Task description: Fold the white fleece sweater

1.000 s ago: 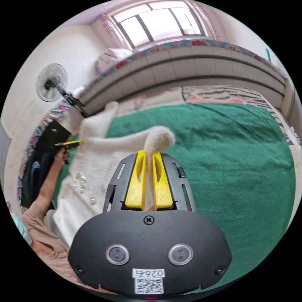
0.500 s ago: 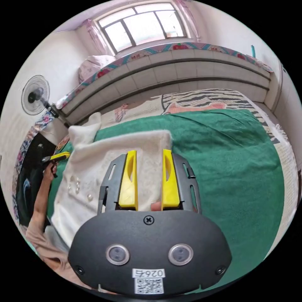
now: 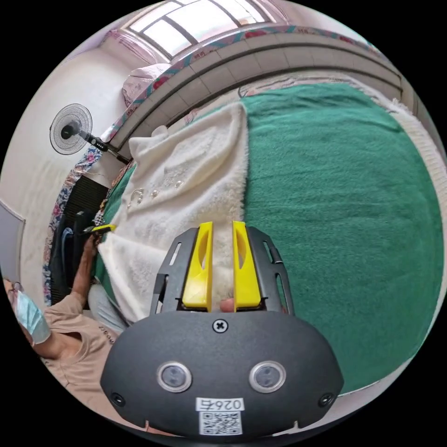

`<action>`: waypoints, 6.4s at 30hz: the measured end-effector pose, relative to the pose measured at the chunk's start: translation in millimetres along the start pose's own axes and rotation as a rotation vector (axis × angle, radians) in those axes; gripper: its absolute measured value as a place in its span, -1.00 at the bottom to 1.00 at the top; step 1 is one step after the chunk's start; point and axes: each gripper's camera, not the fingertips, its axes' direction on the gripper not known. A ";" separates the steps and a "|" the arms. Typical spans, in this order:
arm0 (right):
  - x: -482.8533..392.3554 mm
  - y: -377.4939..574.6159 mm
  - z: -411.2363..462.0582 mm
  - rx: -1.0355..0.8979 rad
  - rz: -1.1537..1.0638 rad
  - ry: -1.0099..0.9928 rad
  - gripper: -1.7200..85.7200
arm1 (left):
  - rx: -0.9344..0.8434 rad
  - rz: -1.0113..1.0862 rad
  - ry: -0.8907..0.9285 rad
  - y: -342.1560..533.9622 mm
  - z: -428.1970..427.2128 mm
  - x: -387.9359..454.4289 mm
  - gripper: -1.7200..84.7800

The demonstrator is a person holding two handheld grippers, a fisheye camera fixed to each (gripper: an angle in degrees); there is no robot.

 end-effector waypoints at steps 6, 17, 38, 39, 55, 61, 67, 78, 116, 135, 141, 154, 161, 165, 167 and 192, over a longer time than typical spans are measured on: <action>-38.0 -16.1 -28.5 0.057 -0.131 0.115 -0.79 | 0.300 -0.165 -0.038 34.1 -92.2 3.6 -0.83; -14.9 -110.5 9.9 -0.023 0.041 -0.017 -0.75 | -0.054 -0.168 0.189 -122.8 46.6 13.4 -0.50; -29.6 -111.7 -88.8 -0.019 -0.041 0.048 -0.89 | 0.070 -0.224 0.181 -53.1 -32.0 -36.4 -0.98; -37.3 -106.5 -107.9 0.032 -0.043 0.082 -0.89 | 0.095 -0.203 0.167 -49.3 -46.0 -30.5 -0.98; -190.1 132.8 -382.6 0.846 -0.337 0.090 -0.98 | 0.751 0.449 0.432 86.6 -246.9 125.7 -0.98; -285.6 227.6 -428.5 0.971 -0.435 0.327 -0.96 | 1.177 0.710 0.379 183.7 -341.7 226.0 -0.97; -351.2 219.8 -368.5 0.524 -0.692 0.397 -0.86 | 0.580 0.709 -0.256 153.6 -281.7 289.7 -0.74; -437.0 177.6 -260.8 -0.013 -1.049 0.536 -0.72 | 0.206 0.626 -0.289 98.4 -195.4 256.2 -0.47; -281.4 -117.6 -283.7 0.172 -0.451 0.389 -0.99 | 0.120 0.349 0.040 -90.2 -180.5 84.2 -0.85; -160.1 -134.6 -205.0 0.158 -0.266 0.318 -0.99 | 0.217 0.067 0.097 -91.3 -154.4 -12.2 -0.98; -117.9 -136.9 -193.2 0.025 -0.145 0.323 -0.99 | 0.049 -0.002 0.059 -108.7 -113.3 -8.9 -0.98; -144.4 66.4 -306.3 0.178 -0.197 0.263 -0.78 | 0.308 0.374 0.086 -4.0 -204.4 188.9 -0.61; -142.4 82.6 -246.9 0.031 -0.101 0.222 -0.90 | -0.177 0.542 -0.075 -63.2 -61.2 276.5 -0.65; -184.7 91.6 -265.3 0.088 -0.190 0.346 -0.98 | -0.304 0.523 -0.003 -76.0 -39.2 287.4 -0.84; -212.1 101.2 -289.6 0.164 -0.249 0.360 -0.99 | -0.271 0.497 0.039 -72.1 -49.3 284.8 -0.86; -422.2 -220.6 27.9 0.009 -0.552 0.648 -0.93 | 0.196 0.153 -0.166 59.5 -70.6 232.4 -0.90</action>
